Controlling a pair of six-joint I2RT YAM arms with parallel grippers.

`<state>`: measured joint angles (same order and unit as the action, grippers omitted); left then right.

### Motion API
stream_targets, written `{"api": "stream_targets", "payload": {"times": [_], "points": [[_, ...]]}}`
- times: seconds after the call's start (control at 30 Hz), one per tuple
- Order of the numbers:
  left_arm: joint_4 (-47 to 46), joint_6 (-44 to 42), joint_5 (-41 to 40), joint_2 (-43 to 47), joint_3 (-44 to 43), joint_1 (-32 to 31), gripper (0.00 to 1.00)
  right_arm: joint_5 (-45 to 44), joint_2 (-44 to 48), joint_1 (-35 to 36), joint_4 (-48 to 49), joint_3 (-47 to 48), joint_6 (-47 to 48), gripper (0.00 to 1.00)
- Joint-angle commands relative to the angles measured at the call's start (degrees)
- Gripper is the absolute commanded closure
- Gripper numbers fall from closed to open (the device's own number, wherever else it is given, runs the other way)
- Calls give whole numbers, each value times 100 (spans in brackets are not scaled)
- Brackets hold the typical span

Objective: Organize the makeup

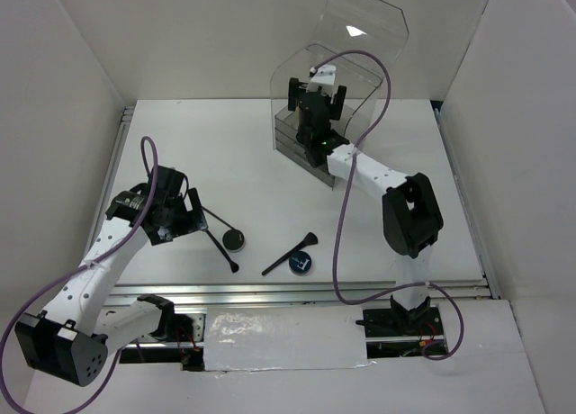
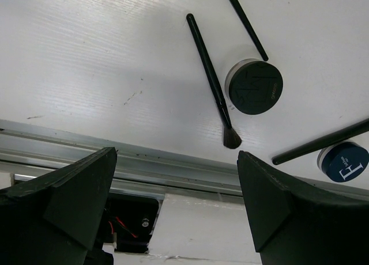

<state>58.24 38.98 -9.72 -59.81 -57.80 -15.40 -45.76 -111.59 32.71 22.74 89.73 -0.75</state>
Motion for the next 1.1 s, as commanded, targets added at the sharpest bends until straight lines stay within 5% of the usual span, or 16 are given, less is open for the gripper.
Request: {"api": "stream_targets", "payload": {"times": [0.0, 0.4, 0.5, 0.6, 0.63, 0.73, 0.9, 1.07], "points": [[-93, -92, 93, 66, -108, 37, 1, 233, 673, 69, -24, 448, 110, 0], [-181, -75, 189, 48, -144, 37, 1, 1148, 1368, 140, -2087, 2204, 84, 4], [-216, -84, 172, 49, -144, 37, 1, 1490, 1605, -62, -2546, 2566, -257, 28], [-251, -84, 172, 48, -117, 37, 1, 1911, 1789, -396, -3046, 2821, -652, 61], [-269, -75, 215, 49, -117, 37, 1, 2026, 1903, -475, -3161, 2865, -724, 80], [-278, -31, 242, 84, -100, 37, 1, 2176, 2315, -616, -3232, 2673, -908, 100], [-278, -22, 295, 136, -12, 37, 0, 2518, 2756, -1221, -3232, 2356, -1512, 100], [-322, -13, 391, 163, -21, 46, 1, 3502, 2924, -2593, -3032, 2049, -2656, 100]]}}
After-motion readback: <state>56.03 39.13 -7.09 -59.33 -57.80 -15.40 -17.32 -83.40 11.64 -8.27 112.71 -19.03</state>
